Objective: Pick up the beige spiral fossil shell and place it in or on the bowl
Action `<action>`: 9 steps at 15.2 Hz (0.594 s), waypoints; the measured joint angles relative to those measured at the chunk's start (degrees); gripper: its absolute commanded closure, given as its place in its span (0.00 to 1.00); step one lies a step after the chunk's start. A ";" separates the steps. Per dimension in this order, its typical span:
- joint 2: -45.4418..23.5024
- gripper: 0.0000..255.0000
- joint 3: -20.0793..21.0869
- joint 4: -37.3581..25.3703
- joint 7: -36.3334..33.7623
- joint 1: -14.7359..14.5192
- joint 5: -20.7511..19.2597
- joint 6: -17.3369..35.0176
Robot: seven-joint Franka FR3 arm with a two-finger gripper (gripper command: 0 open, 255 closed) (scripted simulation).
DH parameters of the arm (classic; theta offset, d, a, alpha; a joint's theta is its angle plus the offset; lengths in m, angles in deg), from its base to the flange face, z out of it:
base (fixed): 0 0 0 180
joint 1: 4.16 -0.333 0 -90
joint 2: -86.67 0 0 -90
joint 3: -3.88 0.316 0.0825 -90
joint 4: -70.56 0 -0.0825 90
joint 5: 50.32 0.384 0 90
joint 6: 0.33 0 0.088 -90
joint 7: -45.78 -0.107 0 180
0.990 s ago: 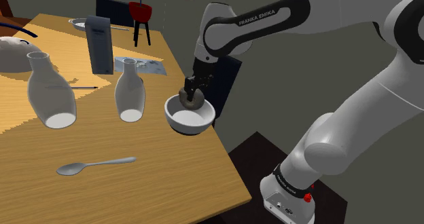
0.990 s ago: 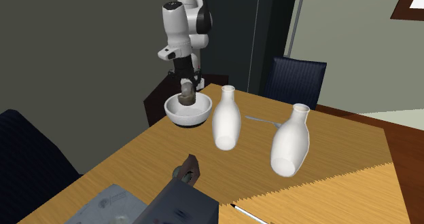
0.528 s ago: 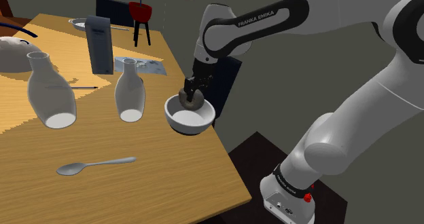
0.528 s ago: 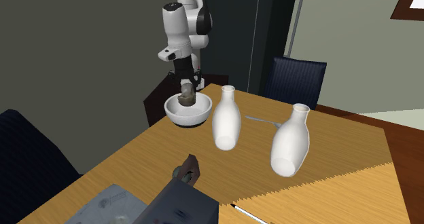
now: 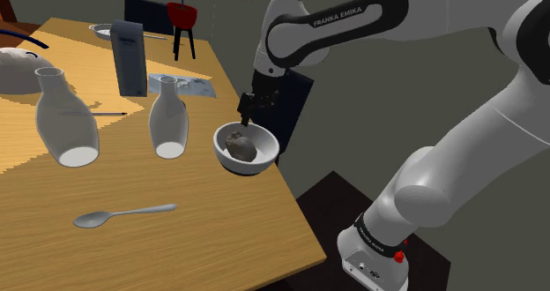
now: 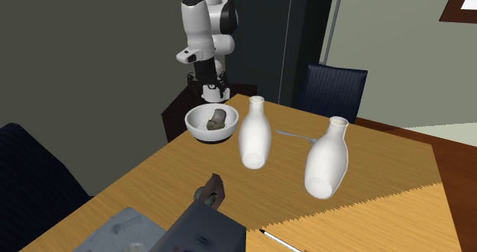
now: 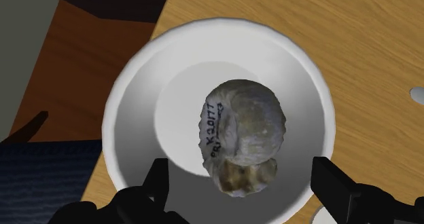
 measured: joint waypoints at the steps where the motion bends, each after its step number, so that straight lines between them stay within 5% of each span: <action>1: 0.35 0.00 -0.04 -1.36 -0.15 0.03 -0.09 -1.70; 9: 1.69 0.00 -0.28 -3.28 -0.13 0.17 -0.19 -5.05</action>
